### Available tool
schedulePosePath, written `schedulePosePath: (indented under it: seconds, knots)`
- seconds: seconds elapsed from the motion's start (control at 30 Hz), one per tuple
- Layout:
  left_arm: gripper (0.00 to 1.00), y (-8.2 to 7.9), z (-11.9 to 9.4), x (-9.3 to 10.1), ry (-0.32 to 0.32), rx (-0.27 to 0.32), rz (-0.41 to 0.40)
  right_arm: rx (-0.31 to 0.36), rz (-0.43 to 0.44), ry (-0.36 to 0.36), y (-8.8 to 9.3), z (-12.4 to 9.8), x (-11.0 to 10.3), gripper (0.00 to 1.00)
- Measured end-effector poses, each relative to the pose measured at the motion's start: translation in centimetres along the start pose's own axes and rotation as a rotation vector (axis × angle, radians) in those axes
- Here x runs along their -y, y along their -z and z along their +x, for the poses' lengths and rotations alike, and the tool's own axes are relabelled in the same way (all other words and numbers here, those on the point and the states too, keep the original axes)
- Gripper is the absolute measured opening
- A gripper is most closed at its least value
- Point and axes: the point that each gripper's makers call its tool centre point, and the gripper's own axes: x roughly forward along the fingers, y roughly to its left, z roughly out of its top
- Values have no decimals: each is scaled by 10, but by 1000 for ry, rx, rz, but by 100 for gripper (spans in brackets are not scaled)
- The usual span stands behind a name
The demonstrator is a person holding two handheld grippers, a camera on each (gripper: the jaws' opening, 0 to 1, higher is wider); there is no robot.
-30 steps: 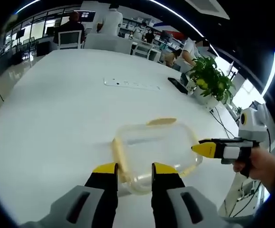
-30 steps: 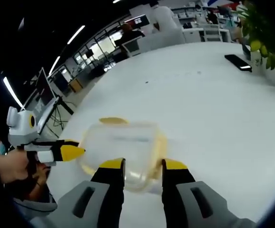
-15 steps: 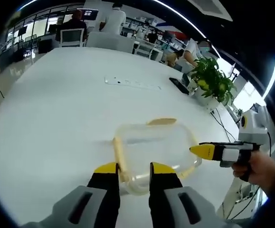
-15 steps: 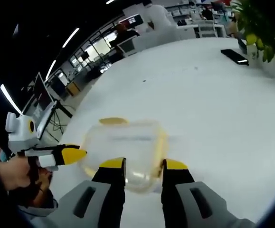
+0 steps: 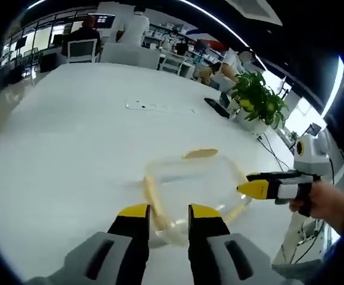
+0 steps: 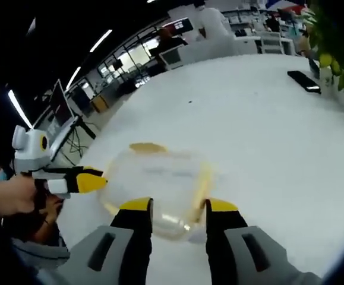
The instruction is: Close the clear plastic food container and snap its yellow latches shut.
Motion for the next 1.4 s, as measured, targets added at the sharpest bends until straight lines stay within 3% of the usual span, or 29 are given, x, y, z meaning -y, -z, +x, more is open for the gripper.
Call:
schedulePosePath:
  seconds: [0.1, 0.23, 0.47, 0.6, 0.77, 0.9, 1.13, 1.4]
  knots:
    - [18, -9, -5, -2, 10, 15, 52, 41, -23, -11, -13, -5, -2, 23]
    - [18, -26, -5, -1, 30, 23, 198, 49, -76, -37, -22, -6, -8, 21]
    - [17, -39, 2, 8, 84, -20, 297, 52, -84, -60, -27, -2, -14, 19]
    - [17, -39, 7, 19, 133, -51, 389, 33, -113, -80, -25, 2, -19, 19]
    - [17, -28, 12, 44, 239, -106, 505, -4, -139, -137, -19, 7, -28, 19]
    - [17, -27, 19, 52, 268, -133, 623, -12, -174, -161, -17, 9, -34, 18]
    - [17, -28, 29, 61, 309, -145, 712, -25, -269, -194, -11, 12, -45, 14]
    - [16, -26, 35, 70, 345, -151, 772, -34, -296, -212, -6, 15, -50, 10]
